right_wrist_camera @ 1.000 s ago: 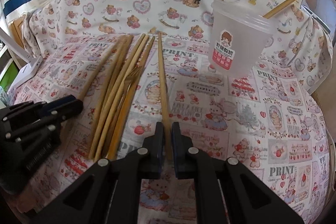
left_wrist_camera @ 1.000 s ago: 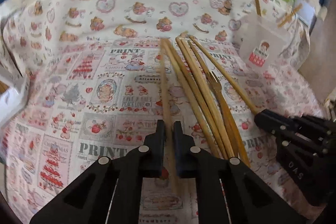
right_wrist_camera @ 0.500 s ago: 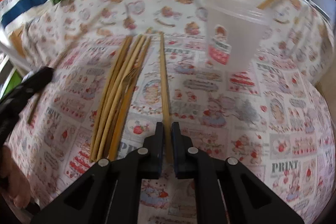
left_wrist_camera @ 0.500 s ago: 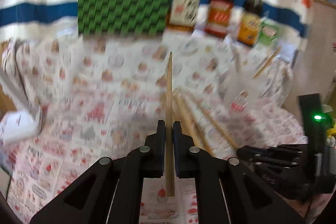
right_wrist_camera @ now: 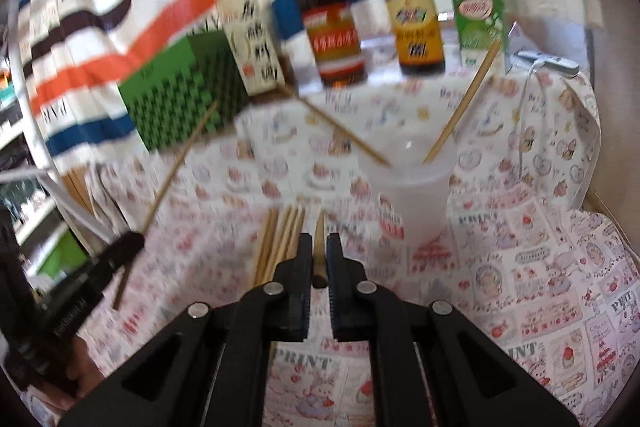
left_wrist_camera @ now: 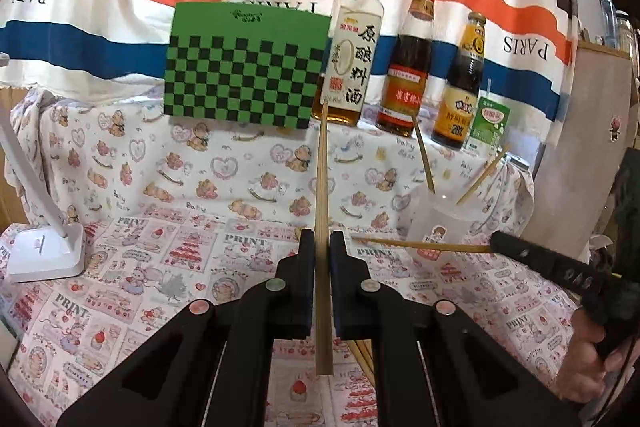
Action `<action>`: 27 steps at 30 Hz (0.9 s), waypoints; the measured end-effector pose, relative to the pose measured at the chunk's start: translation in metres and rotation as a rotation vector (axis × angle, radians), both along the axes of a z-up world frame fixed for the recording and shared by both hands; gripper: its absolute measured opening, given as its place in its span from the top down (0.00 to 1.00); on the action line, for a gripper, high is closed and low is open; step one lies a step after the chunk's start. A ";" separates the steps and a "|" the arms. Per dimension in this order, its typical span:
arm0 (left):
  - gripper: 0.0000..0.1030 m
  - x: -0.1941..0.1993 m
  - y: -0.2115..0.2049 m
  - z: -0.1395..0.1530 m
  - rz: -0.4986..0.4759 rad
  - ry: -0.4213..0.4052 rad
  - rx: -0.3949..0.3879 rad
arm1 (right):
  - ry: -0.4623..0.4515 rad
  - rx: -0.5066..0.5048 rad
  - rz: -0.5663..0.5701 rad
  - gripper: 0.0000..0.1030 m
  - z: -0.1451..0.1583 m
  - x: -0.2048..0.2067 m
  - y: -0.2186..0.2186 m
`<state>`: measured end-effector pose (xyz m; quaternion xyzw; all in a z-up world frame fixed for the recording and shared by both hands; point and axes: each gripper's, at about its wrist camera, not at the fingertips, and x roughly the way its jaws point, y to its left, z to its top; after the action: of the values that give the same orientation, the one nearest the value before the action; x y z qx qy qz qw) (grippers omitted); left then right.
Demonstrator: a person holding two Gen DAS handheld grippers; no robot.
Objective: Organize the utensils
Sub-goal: 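Lift both held chopsticks and carry them toward the clear plastic cup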
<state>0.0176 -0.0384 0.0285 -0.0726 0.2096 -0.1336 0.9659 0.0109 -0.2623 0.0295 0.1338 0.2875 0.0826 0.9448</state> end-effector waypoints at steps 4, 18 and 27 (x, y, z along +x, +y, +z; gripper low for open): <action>0.94 -0.002 0.004 0.002 0.000 -0.013 -0.021 | -0.049 0.038 0.006 0.94 0.011 -0.007 -0.005; 0.94 0.002 0.010 0.002 0.018 0.018 -0.030 | -0.070 0.037 -0.016 0.94 0.011 -0.010 -0.009; 0.94 -0.006 0.012 0.007 0.024 -0.041 -0.044 | -0.081 0.039 -0.026 0.94 0.012 -0.011 -0.011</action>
<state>0.0119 -0.0266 0.0350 -0.0936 0.1859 -0.1281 0.9697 -0.0003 -0.2730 0.0415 0.1526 0.2454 0.0814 0.9539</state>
